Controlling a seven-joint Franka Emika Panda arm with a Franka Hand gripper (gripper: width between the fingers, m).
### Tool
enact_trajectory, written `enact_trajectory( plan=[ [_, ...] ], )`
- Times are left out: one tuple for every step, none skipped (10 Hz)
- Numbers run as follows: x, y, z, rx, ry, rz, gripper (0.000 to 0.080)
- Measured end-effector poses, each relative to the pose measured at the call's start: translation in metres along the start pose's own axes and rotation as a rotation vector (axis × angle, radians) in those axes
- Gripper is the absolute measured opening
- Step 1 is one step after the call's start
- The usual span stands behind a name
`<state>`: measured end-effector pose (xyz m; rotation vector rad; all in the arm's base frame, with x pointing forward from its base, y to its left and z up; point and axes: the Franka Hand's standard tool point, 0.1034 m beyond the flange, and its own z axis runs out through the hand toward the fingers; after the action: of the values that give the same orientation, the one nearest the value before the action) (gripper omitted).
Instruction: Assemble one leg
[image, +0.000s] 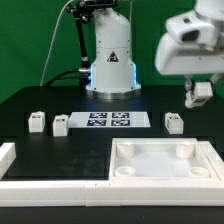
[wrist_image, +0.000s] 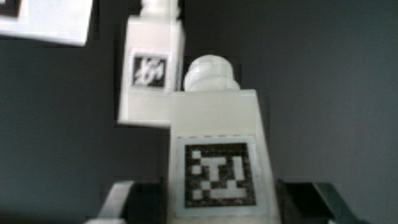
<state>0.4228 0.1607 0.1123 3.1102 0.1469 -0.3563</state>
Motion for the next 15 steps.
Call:
enact_trajectory(
  plan=[
    [0.000,0.014,-0.007,0.006,0.075,0.028,0.0290],
    [0.005,0.020,-0.020,-0.005,0.181,0.008,0.0290],
    [0.007,0.020,-0.024,-0.015,0.244,-0.025,0.0290],
    [0.012,0.017,-0.024,0.001,0.321,-0.022,0.0290],
    [0.012,0.014,-0.023,0.017,0.386,-0.025,0.0290],
    [0.013,0.009,-0.024,0.041,0.478,-0.032,0.0290],
    [0.020,0.008,-0.030,0.055,0.576,-0.103,0.0290],
    [0.032,0.026,-0.043,0.030,0.635,-0.171,0.0290],
    [0.053,0.038,-0.048,0.005,0.647,-0.215,0.0290],
    [0.079,0.042,-0.057,-0.018,0.672,-0.279,0.0291],
    [0.097,0.049,-0.061,-0.043,0.689,-0.336,0.0291],
    [0.108,0.057,-0.063,-0.061,0.697,-0.367,0.0291],
    [0.106,0.054,-0.061,-0.054,0.693,-0.357,0.0291],
    [0.106,0.054,-0.061,-0.053,0.692,-0.354,0.0291],
    [0.106,0.055,-0.061,-0.053,0.691,-0.352,0.0291]
  ],
)
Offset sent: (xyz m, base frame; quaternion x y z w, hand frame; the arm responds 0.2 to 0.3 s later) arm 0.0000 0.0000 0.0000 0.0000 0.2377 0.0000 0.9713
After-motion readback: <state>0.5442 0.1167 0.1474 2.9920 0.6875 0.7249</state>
